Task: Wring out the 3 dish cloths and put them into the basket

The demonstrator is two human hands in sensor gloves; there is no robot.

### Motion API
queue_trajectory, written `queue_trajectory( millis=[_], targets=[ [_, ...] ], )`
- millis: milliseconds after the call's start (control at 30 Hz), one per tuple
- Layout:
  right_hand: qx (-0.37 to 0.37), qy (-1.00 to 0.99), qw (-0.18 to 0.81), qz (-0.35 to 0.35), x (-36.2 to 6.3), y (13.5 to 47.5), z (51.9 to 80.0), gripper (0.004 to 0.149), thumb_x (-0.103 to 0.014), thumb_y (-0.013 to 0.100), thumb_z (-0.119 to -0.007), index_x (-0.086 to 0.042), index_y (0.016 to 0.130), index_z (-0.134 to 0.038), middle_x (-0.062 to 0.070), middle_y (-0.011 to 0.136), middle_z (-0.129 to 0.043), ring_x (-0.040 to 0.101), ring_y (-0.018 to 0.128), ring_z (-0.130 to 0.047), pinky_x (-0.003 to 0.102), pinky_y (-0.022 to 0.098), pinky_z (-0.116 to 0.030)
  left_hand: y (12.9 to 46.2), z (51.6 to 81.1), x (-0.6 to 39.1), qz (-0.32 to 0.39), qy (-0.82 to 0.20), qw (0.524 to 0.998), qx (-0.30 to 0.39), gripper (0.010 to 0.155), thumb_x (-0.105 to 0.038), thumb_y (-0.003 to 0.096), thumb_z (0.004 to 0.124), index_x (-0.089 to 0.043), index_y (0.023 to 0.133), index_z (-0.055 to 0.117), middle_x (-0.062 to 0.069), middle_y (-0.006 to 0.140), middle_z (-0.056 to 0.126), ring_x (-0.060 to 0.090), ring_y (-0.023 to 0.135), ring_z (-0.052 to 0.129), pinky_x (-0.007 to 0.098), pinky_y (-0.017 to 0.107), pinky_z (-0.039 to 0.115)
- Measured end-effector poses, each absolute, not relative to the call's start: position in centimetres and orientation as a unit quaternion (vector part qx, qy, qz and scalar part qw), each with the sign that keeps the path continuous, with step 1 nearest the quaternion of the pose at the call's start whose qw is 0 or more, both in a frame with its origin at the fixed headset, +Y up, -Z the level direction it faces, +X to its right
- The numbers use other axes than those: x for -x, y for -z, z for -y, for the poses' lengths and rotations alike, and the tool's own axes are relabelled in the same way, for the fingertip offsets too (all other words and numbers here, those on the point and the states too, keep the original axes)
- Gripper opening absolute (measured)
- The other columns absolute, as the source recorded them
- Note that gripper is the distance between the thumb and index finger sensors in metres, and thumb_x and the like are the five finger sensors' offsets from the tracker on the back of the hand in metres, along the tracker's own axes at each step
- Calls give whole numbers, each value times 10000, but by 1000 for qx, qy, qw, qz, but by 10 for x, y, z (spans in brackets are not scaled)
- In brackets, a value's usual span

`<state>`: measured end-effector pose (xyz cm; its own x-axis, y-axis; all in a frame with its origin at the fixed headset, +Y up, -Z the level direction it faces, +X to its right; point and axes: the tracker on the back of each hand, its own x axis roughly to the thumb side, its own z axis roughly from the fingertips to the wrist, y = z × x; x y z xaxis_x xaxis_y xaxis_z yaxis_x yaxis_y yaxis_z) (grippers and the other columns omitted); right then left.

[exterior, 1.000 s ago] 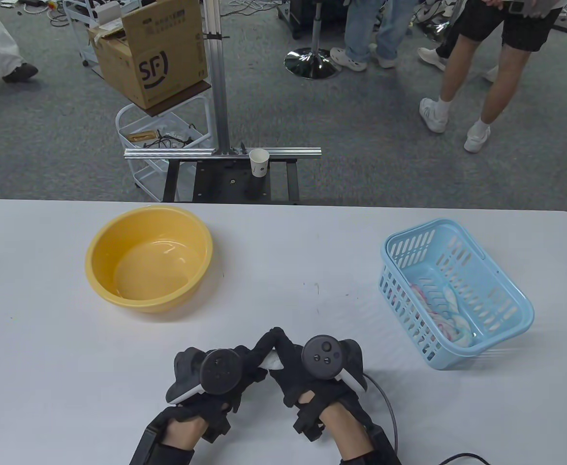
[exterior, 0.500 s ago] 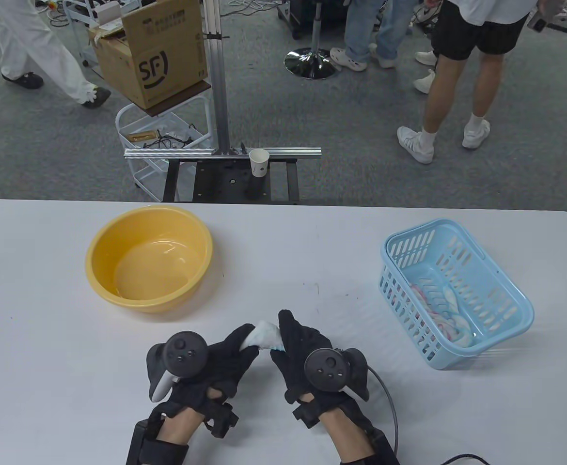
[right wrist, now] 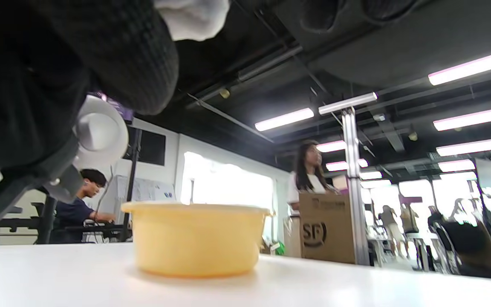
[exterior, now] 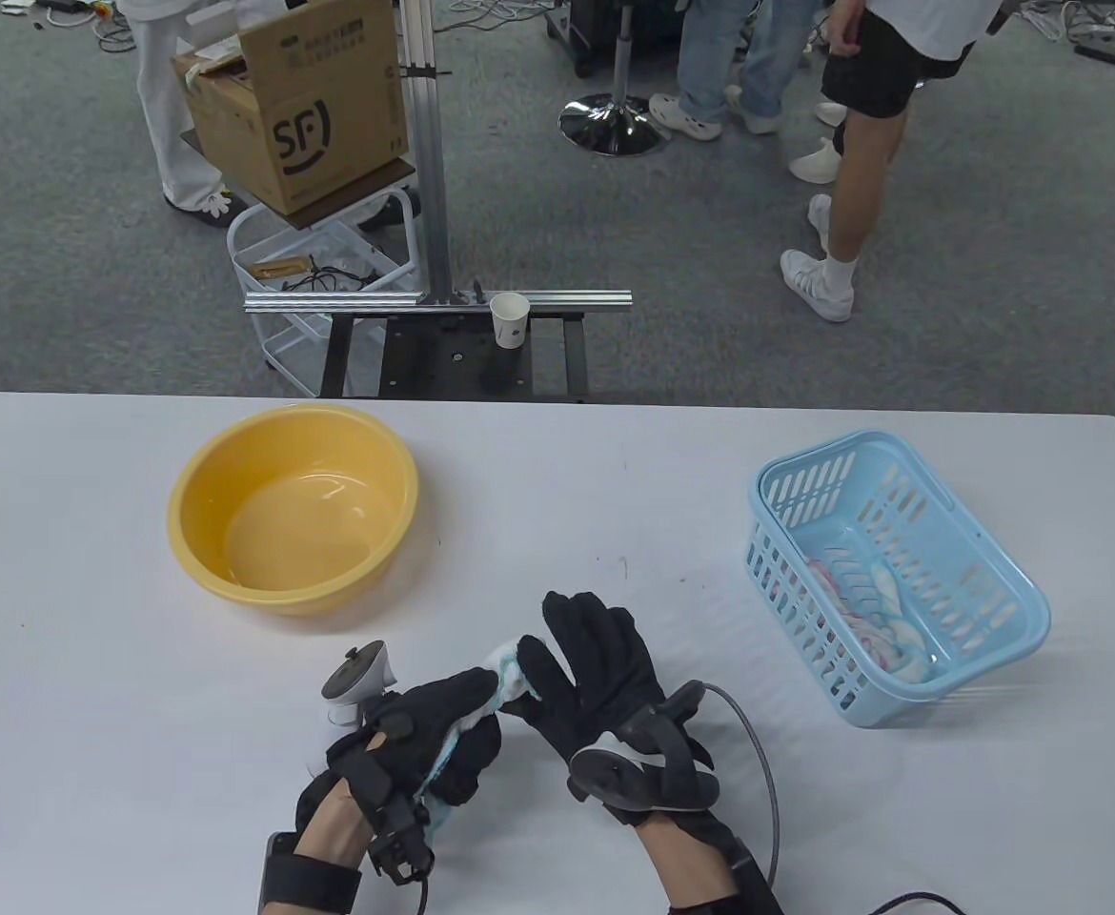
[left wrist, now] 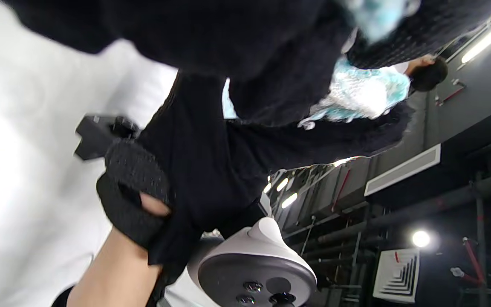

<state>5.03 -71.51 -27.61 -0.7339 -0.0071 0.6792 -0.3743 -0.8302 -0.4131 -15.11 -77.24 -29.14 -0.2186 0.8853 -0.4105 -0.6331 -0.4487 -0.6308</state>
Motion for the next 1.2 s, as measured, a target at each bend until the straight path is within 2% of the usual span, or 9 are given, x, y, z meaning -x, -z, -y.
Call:
queue_trajectory(
  millis=[67,200,300,433,667,800,967,1200],
  targets=[
    [-360,-881,91,293,-48,273,711,999,-478,494,-851,-389,983,16,81,1129,-92,471,1028,-407,667,707,-470,290,772,146,187,-745,496,406,654,-604,518,731,-87,908,824,-74,384,1031,85,10,955,372,118,878],
    [-373,-857,113,337,-51,268,708,867,-413,493,-847,-348,1028,-167,81,1127,-323,444,976,-577,629,687,-557,286,769,135,223,-710,505,438,650,-603,520,725,-91,906,825,-74,383,1030,88,8,951,375,118,875],
    [-371,-852,117,349,-56,269,707,675,-378,506,-818,-278,1019,-390,90,1082,-525,422,909,-718,601,658,-635,286,767,135,223,-682,546,432,652,-597,517,734,-94,925,801,-77,400,1022,93,21,947,379,132,871],
    [-369,-864,125,318,-56,274,711,585,-353,504,-830,-238,994,-531,83,997,-727,403,839,-837,578,626,-703,289,764,139,212,-636,620,407,635,-560,516,760,-101,954,762,-73,439,1007,112,45,940,397,159,860],
    [-362,-892,126,237,-46,278,713,519,-302,481,-869,-173,944,-674,99,827,-918,359,673,-993,549,535,-807,292,750,147,205,-501,783,306,630,-481,422,873,-118,931,799,-48,458,1017,139,47,932,424,170,853],
    [-349,-910,118,190,-42,280,715,497,-294,466,-884,-139,914,-732,109,735,-986,344,574,-1051,541,474,-846,289,739,144,205,-386,870,228,613,-451,393,910,-115,900,832,-35,458,1026,152,44,932,436,171,852],
    [-332,-922,119,159,-39,282,716,483,-291,445,-906,-98,873,-790,115,631,-1045,326,453,-1100,529,394,-884,284,729,137,211,-281,924,154,599,-430,373,932,-111,874,852,-26,459,1032,162,45,932,445,175,850],
    [-300,-937,135,116,-38,284,716,466,-284,426,-927,-61,825,-842,107,535,-1085,307,334,-1130,515,315,-912,278,722,128,222,-170,957,73,583,-421,351,942,-124,848,876,-22,461,1038,166,48,932,447,183,850]
  ],
)
